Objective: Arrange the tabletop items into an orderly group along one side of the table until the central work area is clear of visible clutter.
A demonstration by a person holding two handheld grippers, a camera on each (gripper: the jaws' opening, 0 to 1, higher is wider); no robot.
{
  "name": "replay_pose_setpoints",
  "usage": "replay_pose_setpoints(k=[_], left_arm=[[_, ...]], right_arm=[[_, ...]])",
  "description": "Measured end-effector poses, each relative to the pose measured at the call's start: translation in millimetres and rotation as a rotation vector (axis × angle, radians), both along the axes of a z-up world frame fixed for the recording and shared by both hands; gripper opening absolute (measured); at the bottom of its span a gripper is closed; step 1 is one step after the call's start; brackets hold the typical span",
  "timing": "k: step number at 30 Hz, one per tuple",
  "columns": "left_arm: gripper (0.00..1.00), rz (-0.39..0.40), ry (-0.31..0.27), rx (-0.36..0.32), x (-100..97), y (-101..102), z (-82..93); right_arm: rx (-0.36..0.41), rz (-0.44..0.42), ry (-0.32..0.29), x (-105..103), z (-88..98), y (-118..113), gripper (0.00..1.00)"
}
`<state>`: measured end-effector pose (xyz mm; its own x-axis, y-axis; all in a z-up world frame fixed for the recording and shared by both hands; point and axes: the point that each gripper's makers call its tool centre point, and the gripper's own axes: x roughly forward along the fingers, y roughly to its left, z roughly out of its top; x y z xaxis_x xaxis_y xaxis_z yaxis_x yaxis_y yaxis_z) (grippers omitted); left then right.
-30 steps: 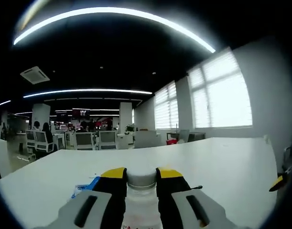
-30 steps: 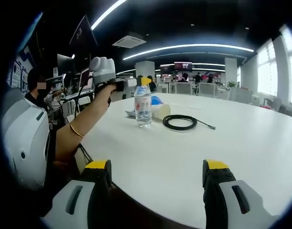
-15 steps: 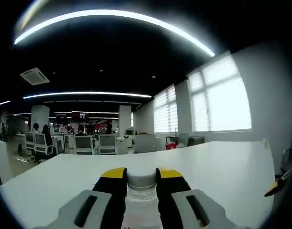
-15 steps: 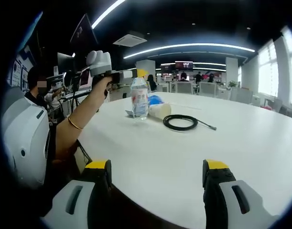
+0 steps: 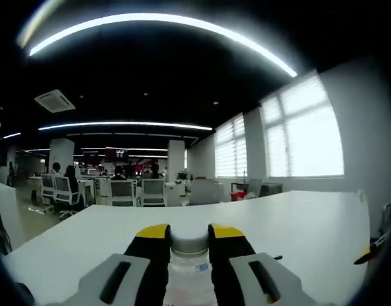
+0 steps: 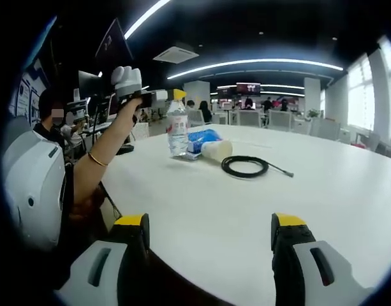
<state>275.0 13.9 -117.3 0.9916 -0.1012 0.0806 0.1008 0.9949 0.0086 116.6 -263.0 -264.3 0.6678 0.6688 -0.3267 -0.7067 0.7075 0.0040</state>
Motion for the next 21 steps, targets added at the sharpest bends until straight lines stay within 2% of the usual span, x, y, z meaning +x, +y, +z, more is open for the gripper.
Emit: replay_pose_setpoints(k=[10,17,21], left_arm=[[0.21,0.062,0.029,0.014,-3.8,38.8,-2.7],[0.21,0.123,0.024,0.008,-10.0,68.8,-2.5],[0.2,0.142,0.03,0.028,-9.9,80.4,-1.7]], right_arm=[[-0.01,0.005,-0.001,-2.7,1.7,6.8,0.75],[-0.021,0.01,-0.001,-3.3,2.8,14.0,0.74],[-0.029,0.019,-0.006,-5.0,4.5,17.8,0.74]])
